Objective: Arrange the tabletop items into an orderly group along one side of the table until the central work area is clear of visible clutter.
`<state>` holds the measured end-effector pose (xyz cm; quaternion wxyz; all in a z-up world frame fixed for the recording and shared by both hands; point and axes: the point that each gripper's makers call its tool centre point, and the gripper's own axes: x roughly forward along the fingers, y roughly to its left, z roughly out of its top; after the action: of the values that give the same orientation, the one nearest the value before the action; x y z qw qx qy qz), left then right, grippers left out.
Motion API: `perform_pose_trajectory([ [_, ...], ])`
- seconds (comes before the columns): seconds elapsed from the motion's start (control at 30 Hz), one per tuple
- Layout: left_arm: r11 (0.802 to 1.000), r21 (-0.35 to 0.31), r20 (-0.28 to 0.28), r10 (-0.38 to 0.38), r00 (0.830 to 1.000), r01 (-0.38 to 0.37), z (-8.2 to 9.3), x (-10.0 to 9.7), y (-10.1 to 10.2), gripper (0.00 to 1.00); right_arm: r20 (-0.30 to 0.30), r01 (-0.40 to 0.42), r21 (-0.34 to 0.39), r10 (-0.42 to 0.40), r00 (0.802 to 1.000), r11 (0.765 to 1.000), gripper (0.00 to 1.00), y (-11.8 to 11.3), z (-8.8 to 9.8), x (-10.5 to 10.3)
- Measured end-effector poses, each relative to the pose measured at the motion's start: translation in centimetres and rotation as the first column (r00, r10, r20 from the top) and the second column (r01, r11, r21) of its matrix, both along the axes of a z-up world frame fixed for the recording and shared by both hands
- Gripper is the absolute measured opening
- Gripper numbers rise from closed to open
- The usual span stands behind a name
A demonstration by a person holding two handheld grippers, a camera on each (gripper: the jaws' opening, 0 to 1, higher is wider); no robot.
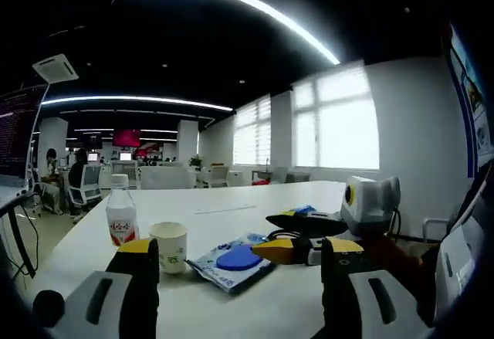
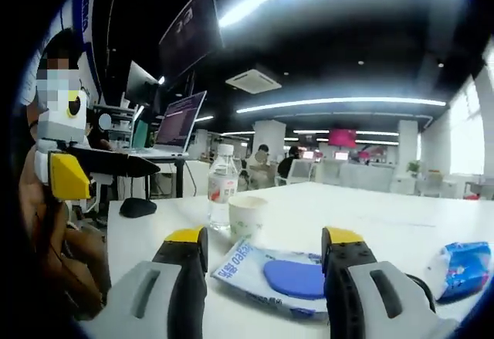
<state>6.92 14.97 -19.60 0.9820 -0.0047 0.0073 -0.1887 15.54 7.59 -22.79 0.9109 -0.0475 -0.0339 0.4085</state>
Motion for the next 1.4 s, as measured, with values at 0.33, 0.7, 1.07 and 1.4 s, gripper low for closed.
perform_pose_trajectory([
  [0.33, 1.0, 0.018, 0.002, -0.015, 1.0, 0.015, -0.3, 0.3, -0.5, 0.86, -0.042, 0.042, -0.008, -0.043, 0.998, 0.999, 0.59, -2.9, -1.2, 0.6],
  [0.7, 0.999, 0.025, 0.004, -0.031, 1.0, 0.031, -0.7, 0.5, -1.2, 0.88, -0.028, 0.094, -0.048, -0.095, 0.995, 0.994, 0.68, -5.4, -1.3, 0.4],
  [1.07, 0.989, 0.099, 0.013, -0.109, 0.994, 0.107, -1.2, 0.9, -3.7, 0.89, 0.003, 0.14, -0.074, -0.14, 0.99, 0.987, 0.79, -8.0, -1.3, 0.2],
  [1.4, 0.981, 0.155, 0.04, -0.123, 0.992, 0.115, -1.3, 1.8, -4.8, 0.93, -0.005, 0.171, -0.104, -0.172, 0.985, 0.98, 0.84, -9.8, -2.0, 0.4],
])
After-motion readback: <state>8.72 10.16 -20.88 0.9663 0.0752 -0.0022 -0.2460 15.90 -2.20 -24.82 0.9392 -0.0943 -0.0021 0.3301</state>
